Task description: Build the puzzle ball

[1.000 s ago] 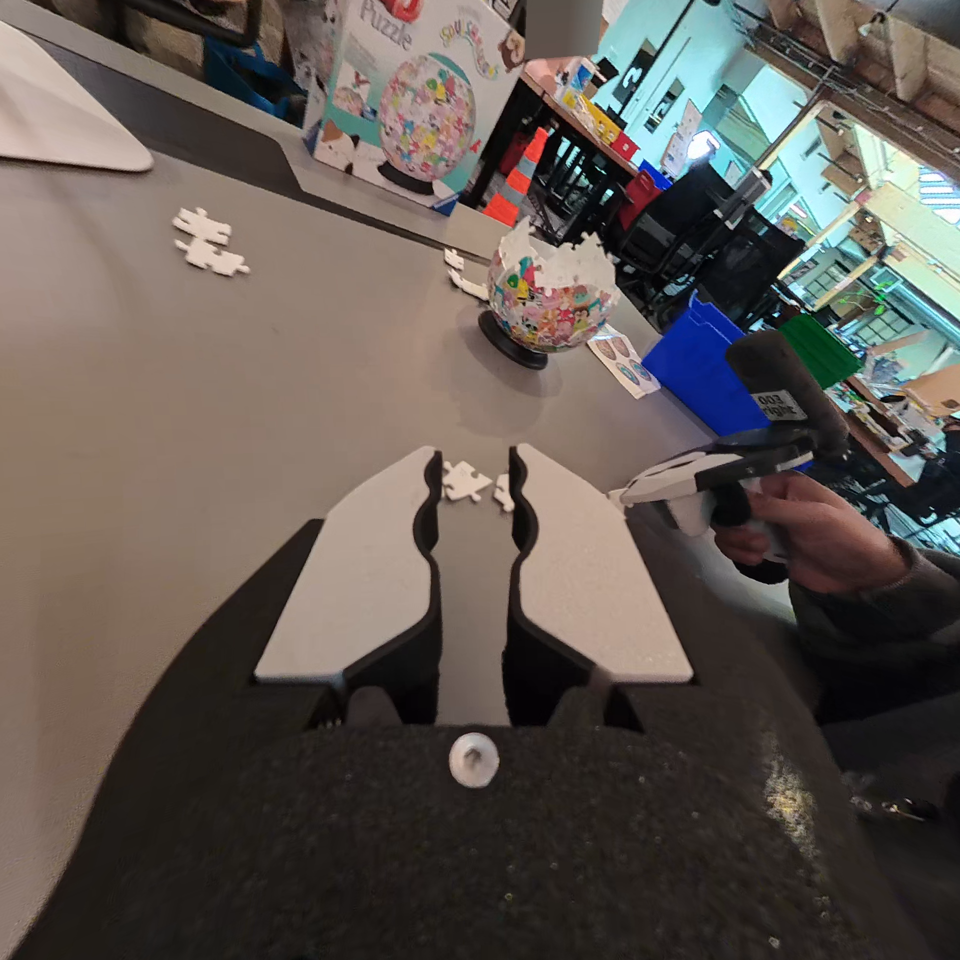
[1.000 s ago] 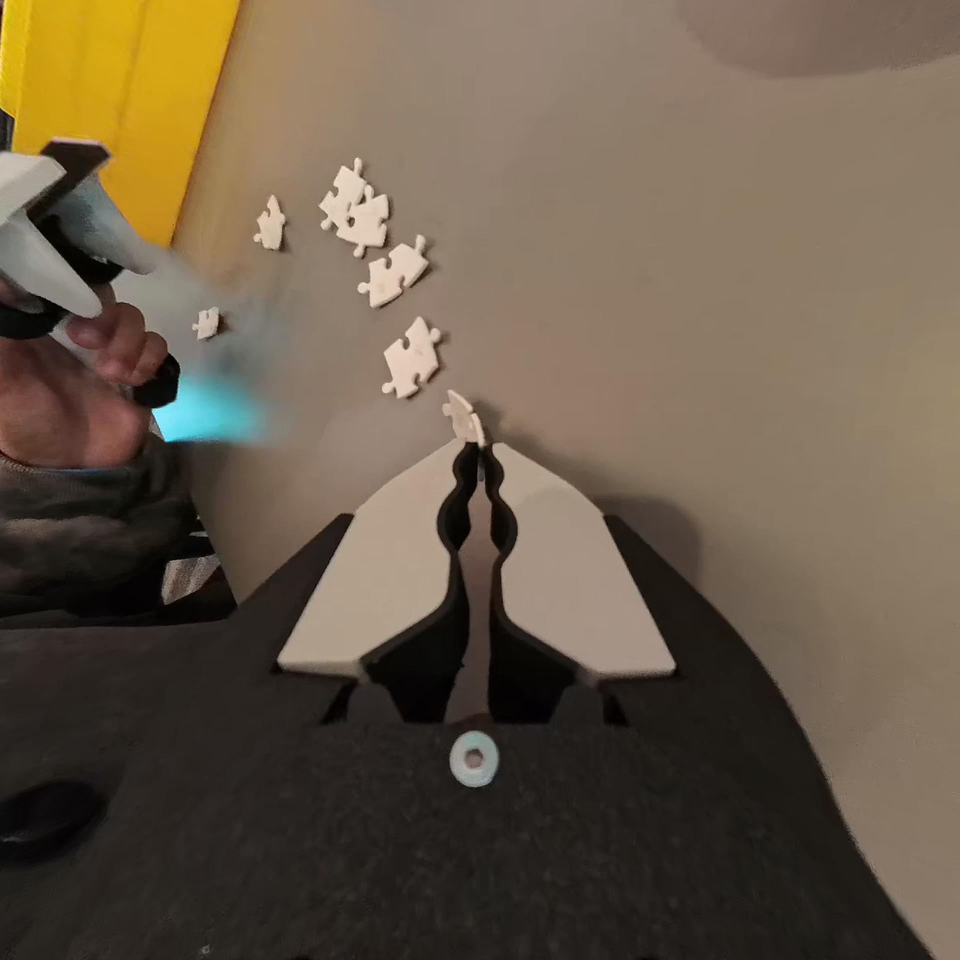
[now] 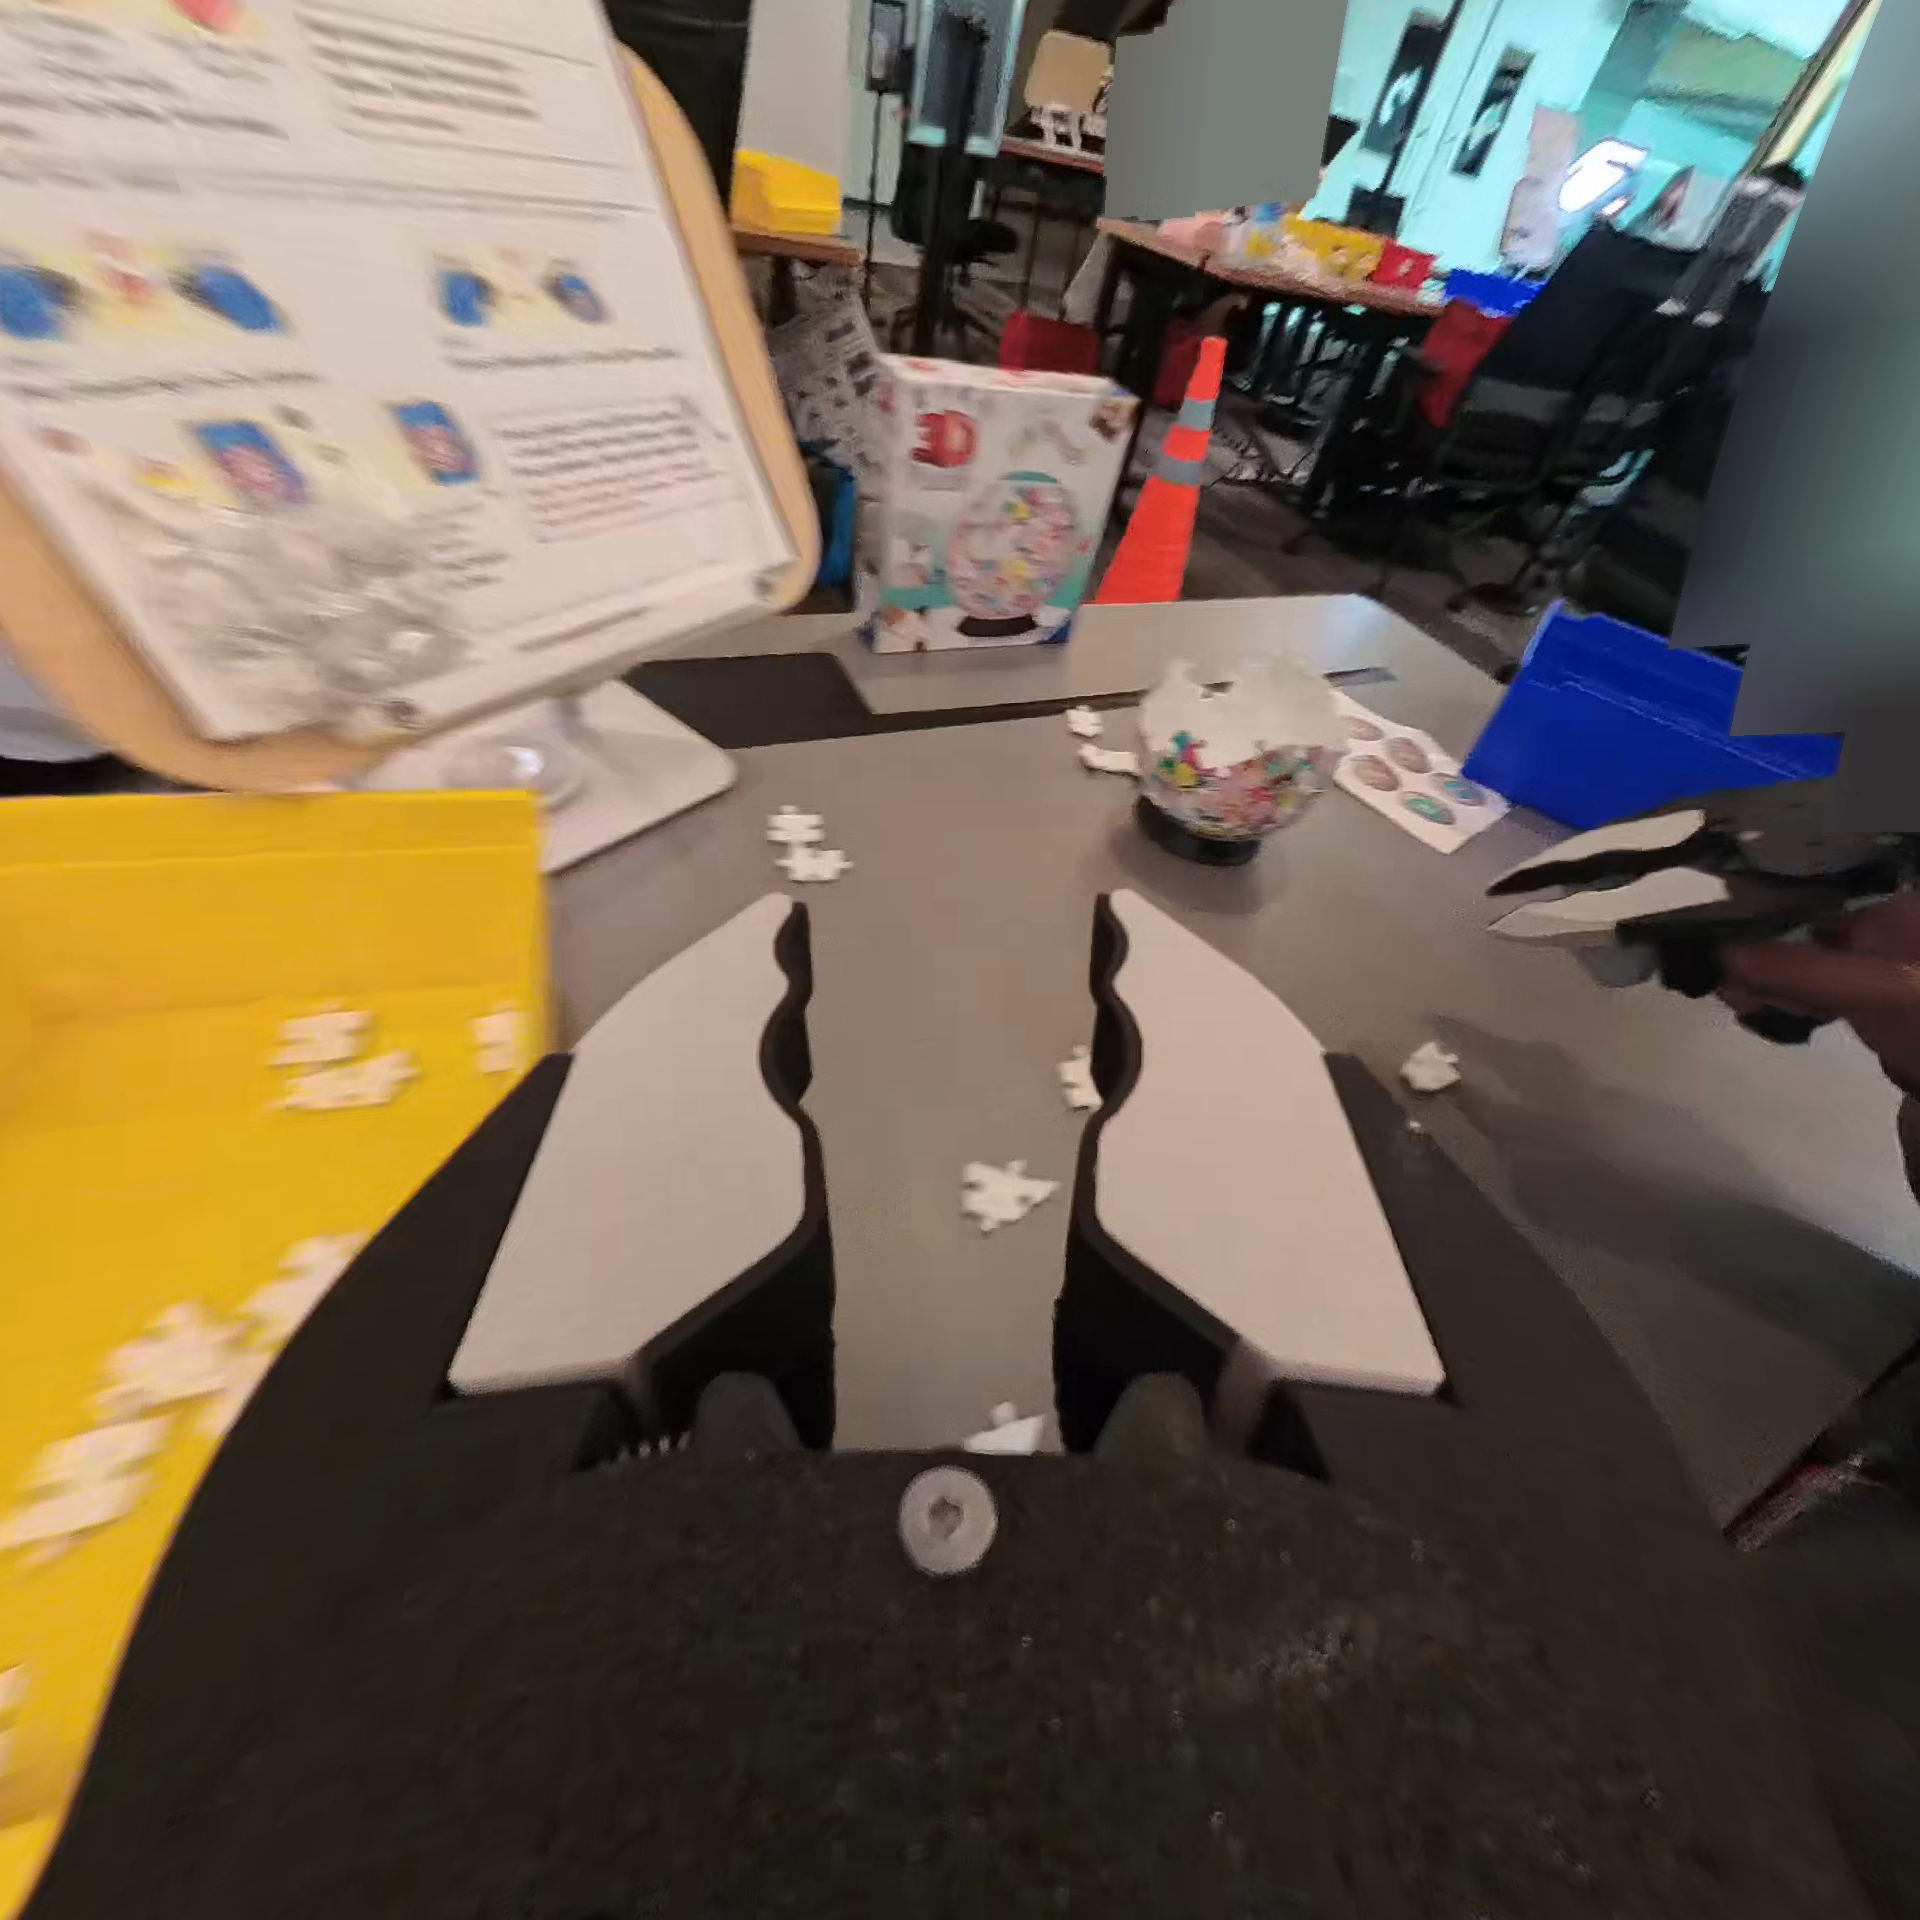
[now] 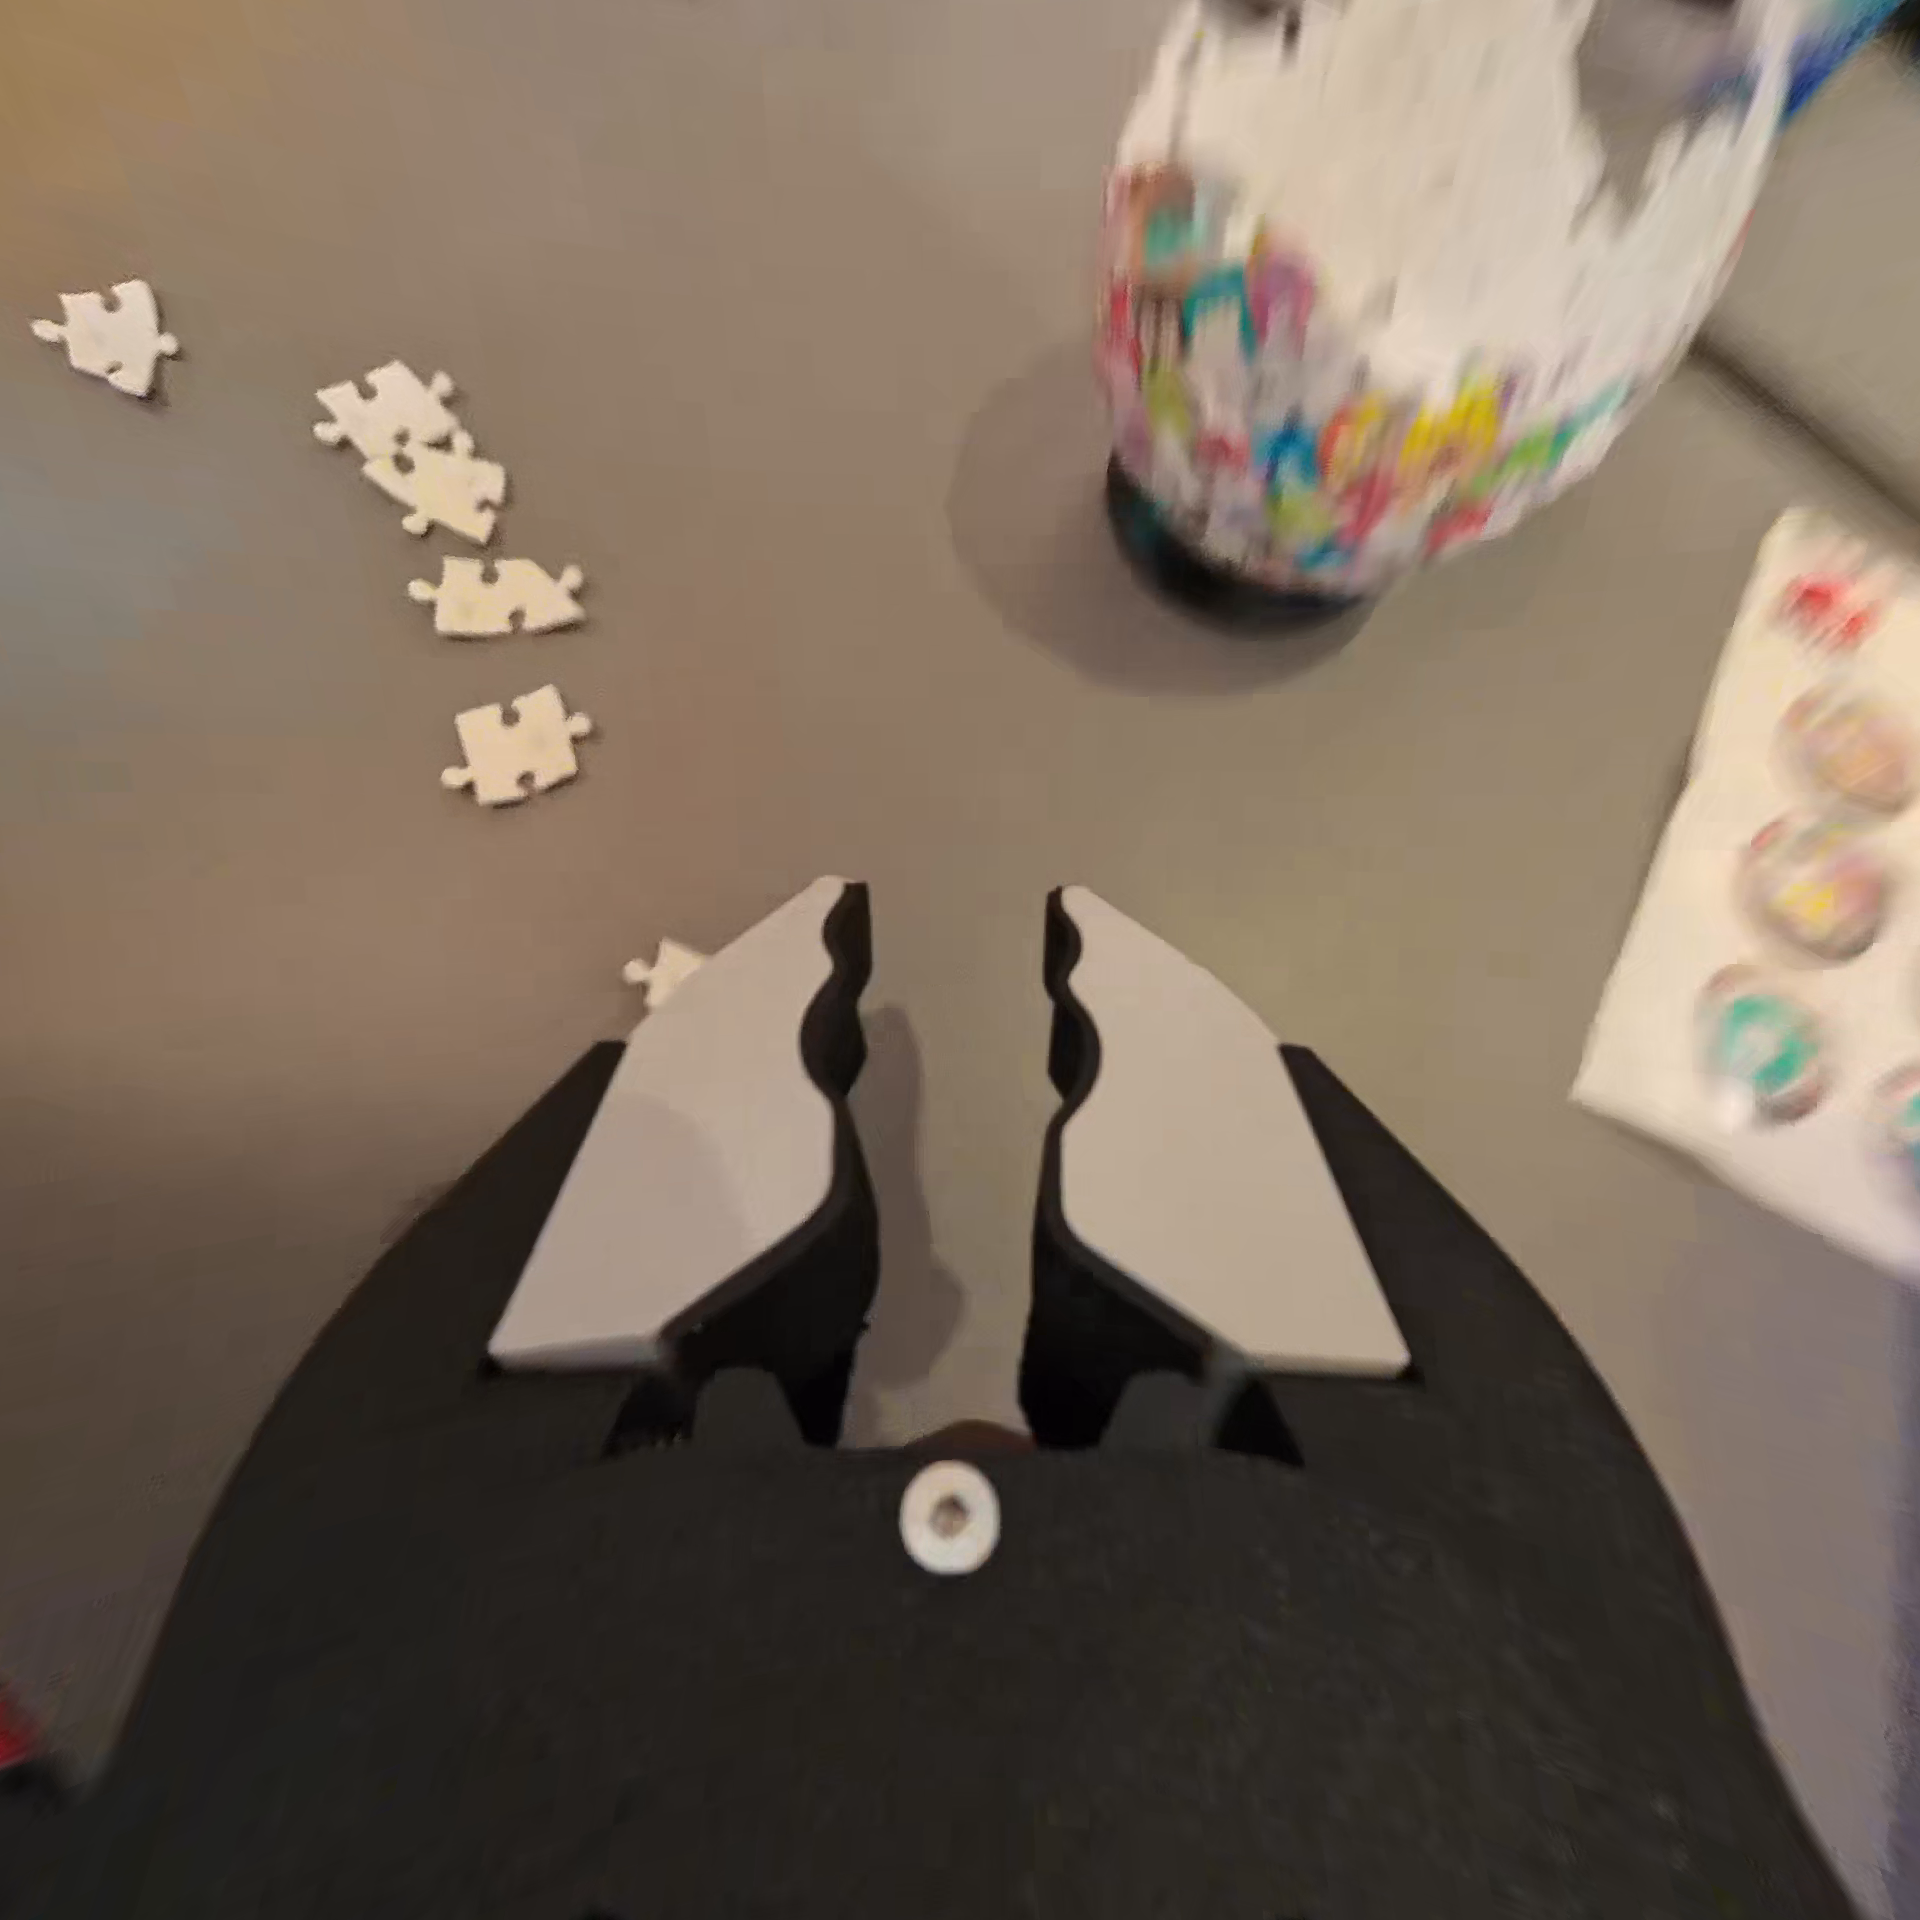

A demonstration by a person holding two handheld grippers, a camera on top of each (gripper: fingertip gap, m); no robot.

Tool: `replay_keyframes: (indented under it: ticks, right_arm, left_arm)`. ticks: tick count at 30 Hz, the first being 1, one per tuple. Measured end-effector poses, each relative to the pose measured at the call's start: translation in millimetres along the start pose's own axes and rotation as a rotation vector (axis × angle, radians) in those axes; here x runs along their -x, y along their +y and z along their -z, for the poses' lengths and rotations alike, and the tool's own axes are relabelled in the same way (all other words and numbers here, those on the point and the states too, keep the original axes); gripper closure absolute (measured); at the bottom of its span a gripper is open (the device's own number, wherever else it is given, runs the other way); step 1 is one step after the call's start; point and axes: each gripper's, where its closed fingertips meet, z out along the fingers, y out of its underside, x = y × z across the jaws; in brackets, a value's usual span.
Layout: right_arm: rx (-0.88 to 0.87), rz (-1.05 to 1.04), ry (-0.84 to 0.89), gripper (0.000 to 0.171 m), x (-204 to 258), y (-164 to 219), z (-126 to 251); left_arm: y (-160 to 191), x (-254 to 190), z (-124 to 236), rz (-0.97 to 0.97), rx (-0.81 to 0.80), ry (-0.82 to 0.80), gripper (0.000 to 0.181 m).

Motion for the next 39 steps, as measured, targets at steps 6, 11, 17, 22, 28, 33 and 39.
replay_keyframes:
  ticks: [6, 11, 17, 22, 28, 33, 39]
  right_arm:
    - [-0.086, 0.240, 0.020, 0.128, 23.2, -34.8, -19.0]
    - [-0.062, 0.205, -0.079, 0.128, 63.1, -31.8, -38.3]
    - [-0.030, 0.249, -0.100, 0.128, 78.6, -27.9, -44.1]
    - [-0.022, 0.245, -0.092, 0.128, 71.5, -25.9, -44.6]
    - [-0.035, 0.210, -0.125, 0.129, 69.4, -25.9, -43.7]
    - [-0.067, 0.230, -0.121, 0.129, 68.6, -26.6, -36.4]
    - [-0.108, 0.208, -0.138, 0.130, 63.8, -24.8, -30.1]
  left_arm:
    - [44.6, 140.9, -9.2, -0.057, 0.390, -0.113, 0.117]
    - [120.1, 218.8, -72.5, -0.102, 0.647, -0.127, 0.122]
    - [155.2, 240.0, -120.8, -0.061, 0.765, -0.100, 0.118]
    - [162.8, 237.3, -130.0, -0.108, 0.763, -0.138, 0.129]
    - [163.3, 235.1, -123.7, -0.103, 0.763, -0.177, 0.144]
    - [121.5, 236.4, -84.1, -0.098, 0.661, -0.317, 0.144]
    - [36.7, 147.2, 4.9, -0.020, 0.358, -0.401, 0.144]
